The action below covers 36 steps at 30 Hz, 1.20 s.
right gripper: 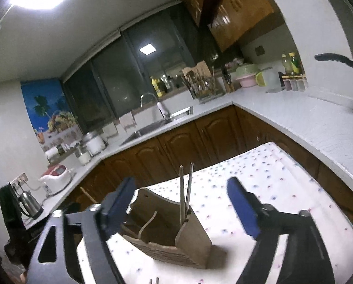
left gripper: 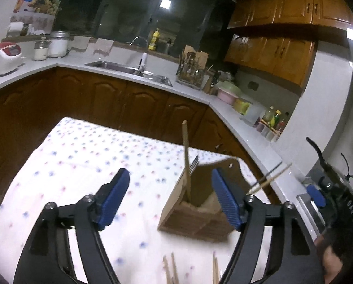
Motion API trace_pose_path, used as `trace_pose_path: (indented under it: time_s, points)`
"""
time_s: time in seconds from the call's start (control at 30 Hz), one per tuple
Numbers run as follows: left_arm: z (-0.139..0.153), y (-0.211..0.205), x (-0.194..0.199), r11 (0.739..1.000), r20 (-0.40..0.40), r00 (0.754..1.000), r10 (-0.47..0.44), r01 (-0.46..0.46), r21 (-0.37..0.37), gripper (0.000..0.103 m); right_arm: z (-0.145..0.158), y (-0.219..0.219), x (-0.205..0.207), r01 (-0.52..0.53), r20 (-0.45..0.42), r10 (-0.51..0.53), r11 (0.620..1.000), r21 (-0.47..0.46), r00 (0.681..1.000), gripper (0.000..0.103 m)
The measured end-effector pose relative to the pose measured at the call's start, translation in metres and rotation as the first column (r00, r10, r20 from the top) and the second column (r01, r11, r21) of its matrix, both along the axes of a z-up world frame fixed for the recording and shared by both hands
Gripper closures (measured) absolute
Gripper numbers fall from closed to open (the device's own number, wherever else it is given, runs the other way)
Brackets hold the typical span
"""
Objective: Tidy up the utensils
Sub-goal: 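Open both tools to release the chopsticks and withdraw from the holder, then close the right tool on the steel spoon while the left tool grasps a wooden chopstick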
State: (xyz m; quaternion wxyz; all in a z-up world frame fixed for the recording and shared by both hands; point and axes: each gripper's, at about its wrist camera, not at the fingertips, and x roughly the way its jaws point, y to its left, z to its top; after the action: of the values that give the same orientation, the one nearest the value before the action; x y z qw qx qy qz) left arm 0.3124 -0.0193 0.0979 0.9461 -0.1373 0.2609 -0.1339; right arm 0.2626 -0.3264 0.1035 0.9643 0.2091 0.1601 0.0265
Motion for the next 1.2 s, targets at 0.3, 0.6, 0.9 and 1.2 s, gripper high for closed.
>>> trace_pose_path:
  time_s: [0.3, 0.6, 0.9, 1.2]
  points:
    - [-0.023, 0.013, -0.06, 0.999, -0.058, 0.998, 0.024, -0.022, 0.04, 0.027, -0.01, -0.002, -0.059, -0.014, -0.008, 0.015, 1.0, 0.019, 1.0, 0.009]
    - [-0.052, 0.021, -0.104, 0.999, -0.136, 0.991, 0.02, -0.015, 0.039, 0.027, -0.045, 0.0, -0.12, -0.002, -0.09, 0.0, 1.0, -0.018, 0.996, 0.009]
    - [-0.086, 0.02, -0.128, 0.999, -0.209, 0.978, 0.015, -0.004, 0.049, 0.027, -0.079, -0.006, -0.158, 0.018, -0.172, -0.021, 1.0, -0.023, 0.985, 0.009]
    - [-0.102, 0.018, -0.134, 0.997, -0.261, 0.965, 0.009, 0.011, 0.075, 0.027, -0.111, -0.001, -0.169, 0.006, -0.249, -0.012, 1.0, -0.024, 0.969, 0.009]
